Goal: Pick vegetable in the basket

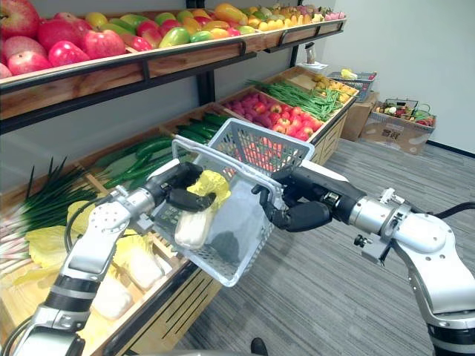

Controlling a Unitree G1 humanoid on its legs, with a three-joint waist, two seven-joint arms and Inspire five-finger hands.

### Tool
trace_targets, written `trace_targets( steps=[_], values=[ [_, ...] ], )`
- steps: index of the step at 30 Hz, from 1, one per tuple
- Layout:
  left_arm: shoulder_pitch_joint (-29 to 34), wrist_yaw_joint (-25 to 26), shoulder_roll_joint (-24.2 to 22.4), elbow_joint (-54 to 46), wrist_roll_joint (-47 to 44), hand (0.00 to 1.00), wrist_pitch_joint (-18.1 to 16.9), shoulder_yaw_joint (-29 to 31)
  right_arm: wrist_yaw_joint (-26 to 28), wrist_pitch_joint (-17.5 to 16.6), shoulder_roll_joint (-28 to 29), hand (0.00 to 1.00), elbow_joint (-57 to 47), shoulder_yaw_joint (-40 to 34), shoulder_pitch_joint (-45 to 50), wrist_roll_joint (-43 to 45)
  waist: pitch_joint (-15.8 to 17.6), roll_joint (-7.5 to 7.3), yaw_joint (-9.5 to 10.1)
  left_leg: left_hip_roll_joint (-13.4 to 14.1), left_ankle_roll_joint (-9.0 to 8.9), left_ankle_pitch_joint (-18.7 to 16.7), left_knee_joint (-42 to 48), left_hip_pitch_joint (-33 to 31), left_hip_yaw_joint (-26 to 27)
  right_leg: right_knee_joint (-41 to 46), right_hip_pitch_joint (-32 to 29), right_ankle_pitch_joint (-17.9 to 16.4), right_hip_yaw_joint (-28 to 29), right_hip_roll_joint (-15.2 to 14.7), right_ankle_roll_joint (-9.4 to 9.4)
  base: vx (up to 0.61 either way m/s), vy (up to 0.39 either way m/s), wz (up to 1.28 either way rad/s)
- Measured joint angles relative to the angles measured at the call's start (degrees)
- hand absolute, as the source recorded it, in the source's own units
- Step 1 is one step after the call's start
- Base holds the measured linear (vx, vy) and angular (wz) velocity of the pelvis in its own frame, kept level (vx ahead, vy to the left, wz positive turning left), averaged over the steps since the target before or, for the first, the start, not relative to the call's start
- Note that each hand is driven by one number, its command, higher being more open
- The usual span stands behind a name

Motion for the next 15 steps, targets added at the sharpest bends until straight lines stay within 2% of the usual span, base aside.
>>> trace_targets(
  steps=[5, 8, 12, 15],
  values=[
    [-0.44, -0.81, -0.40, 3.80, 0.44, 1.00, -0.18, -1.70, 0.59, 1.29, 0.02, 0.00, -0.05, 0.11, -0.23, 0.10, -0.27, 0.36, -0.28, 0.19, -0.31, -0.01, -0.03, 0.35, 0.56, 0.00, 0.00, 0.01, 0.33, 0.33, -0.03, 0.02, 0.003, -0.05],
    [-0.91, -1.24, 0.32, 5.91, 0.55, 1.00, -0.74, -3.28, 0.64, 3.32, -0.01, 0.00, -0.15, 1.22, -2.09, 0.09, -0.39, 0.54, -0.54, 0.29, -0.53, -0.06, -0.04, 0.81, 1.45, -0.02, 0.00, -0.06, 1.07, 0.67, -0.32, 0.01, 0.013, -0.13],
    [-3.63, -6.62, 6.73, 3.66, 0.37, 1.00, -0.66, -6.24, 0.46, 3.68, -0.17, 0.00, -0.14, 1.70, -2.40, 0.11, -0.57, 0.81, -0.96, 0.61, -0.77, 0.05, -0.06, 1.20, 1.53, -0.01, 0.04, -0.01, 0.95, 0.93, -0.36, 0.01, 0.002, -0.02],
    [-8.35, -15.68, 13.93, -6.17, -0.76, 1.00, -1.44, -9.80, 0.35, 3.69, -0.67, 0.00, -0.15, 1.71, -2.47, 2.78, -0.74, 1.08, -0.93, 0.92, -0.85, 0.09, -0.17, 1.28, 1.17, 0.00, 0.33, 0.08, 0.23, 1.00, -0.27, 0.03, 0.001, 0.07]
  ],
)
